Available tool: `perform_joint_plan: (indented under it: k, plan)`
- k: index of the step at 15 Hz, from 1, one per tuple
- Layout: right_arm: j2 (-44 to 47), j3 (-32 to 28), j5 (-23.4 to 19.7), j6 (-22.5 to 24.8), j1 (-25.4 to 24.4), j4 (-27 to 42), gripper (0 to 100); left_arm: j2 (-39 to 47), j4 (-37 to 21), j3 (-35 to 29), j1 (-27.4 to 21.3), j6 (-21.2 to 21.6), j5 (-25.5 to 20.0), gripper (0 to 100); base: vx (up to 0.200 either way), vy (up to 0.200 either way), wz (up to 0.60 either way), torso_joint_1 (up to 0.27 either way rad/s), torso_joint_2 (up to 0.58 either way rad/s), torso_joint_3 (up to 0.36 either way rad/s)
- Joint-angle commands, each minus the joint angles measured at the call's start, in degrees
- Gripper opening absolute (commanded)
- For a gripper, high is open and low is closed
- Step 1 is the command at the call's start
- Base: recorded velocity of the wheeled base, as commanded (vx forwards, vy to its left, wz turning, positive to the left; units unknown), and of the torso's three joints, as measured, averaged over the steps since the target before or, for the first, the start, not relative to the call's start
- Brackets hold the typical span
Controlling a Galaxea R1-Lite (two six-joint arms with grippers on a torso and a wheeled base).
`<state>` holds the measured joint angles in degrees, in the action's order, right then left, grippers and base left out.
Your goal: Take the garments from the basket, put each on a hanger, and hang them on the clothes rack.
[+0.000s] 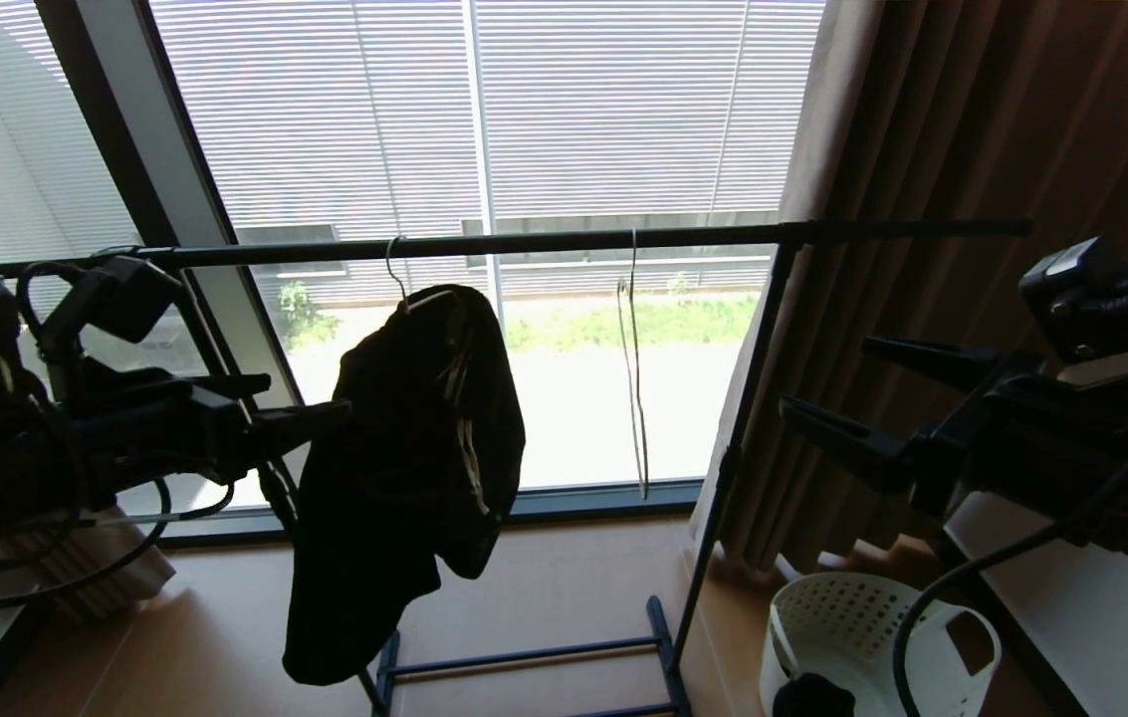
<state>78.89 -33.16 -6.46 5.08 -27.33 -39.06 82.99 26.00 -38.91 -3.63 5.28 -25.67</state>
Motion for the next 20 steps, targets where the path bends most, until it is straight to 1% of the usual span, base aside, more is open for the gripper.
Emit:
perform_joint_plan:
  k: [1,2,3,6,8,10,11,12,14,15,16,17,18,19,20]
  plan:
    - [-5.8,3.0,1.5,0.0,-0.1,1.4,100,-14.4,-5.2,7.2,-0.1,0.0,-1.7,100,0.0,0.0,0.0,0.0,0.0,0.0]
    - [-9.0,6.7,5.0,0.0,-0.1,2.6,100,-20.6,-5.3,13.7,-0.1,0.2,-1.7,100,0.0,0.0,0.0,0.0,0.0,0.0]
    - [-11.2,8.6,7.8,0.0,-0.1,4.0,100,-25.3,-5.4,17.8,-0.2,0.2,-1.7,100,0.0,0.0,0.0,0.0,0.0,0.0]
    - [-18.0,12.4,12.3,-0.1,-0.1,8.6,100,-33.9,-5.4,25.7,-1.7,-0.1,-1.7,100,0.0,0.0,0.0,0.0,0.0,0.0]
    - [-22.4,14.0,17.2,-0.2,-0.1,11.5,100,-38.4,-5.4,31.0,-1.8,-0.1,-1.7,100,0.0,0.0,0.0,0.0,0.0,0.0]
    - [-27.6,14.3,21.8,-0.2,0.5,14.6,100,-43.3,-5.5,34.3,-1.8,-0.2,-1.7,100,0.0,0.0,0.0,0.0,0.0,0.0]
    - [-29.6,14.3,23.5,-0.2,2.1,16.6,100,-45.0,-5.6,35.8,-1.8,-0.1,-1.7,100,0.0,0.0,0.0,0.0,0.0,0.0]
    - [-31.0,14.3,24.3,-0.1,4.0,17.7,100,-45.8,-5.6,36.8,-1.8,-0.1,-1.7,100,0.0,0.0,0.0,0.0,0.0,0.0]
    - [-36.7,15.7,27.1,0.1,10.5,20.3,100,-47.1,-5.5,38.9,-1.8,-0.1,-1.7,100,0.0,0.0,0.0,0.0,0.0,0.0]
    - [-39.3,17.6,29.2,0.3,12.2,20.5,100,-48.3,-5.5,38.9,-1.7,-0.1,-1.7,100,0.0,0.0,0.0,0.0,0.0,0.0]
    - [-41.5,19.4,30.4,0.5,12.8,20.5,100,-49.0,-5.5,38.9,-1.6,-0.1,-1.6,100,0.0,0.0,0.0,0.0,0.0,0.0]
    - [-46.6,24.4,32.4,0.5,14.3,20.5,100,-50.3,-5.5,38.9,-1.3,-0.1,-1.1,100,0.0,0.0,0.0,0.0,0.0,0.0]
    - [-50.5,27.8,34.1,1.4,16.2,20.5,100,-50.9,-5.5,38.9,-0.9,-0.1,-0.4,100,0.0,0.0,0.0,0.0,0.0,0.0]
    - [-51.0,28.2,34.3,1.7,16.4,20.5,100,-51.0,-5.5,38.9,-0.8,-0.1,-0.2,100,0.0,0.0,0.0,0.0,0.0,0.0]
    - [-56.6,31.8,34.6,4.7,19.9,20.5,100,-52.3,-7.2,38.9,-0.8,-0.2,1.4,100,0.0,0.0,0.0,0.0,0.0,0.0]
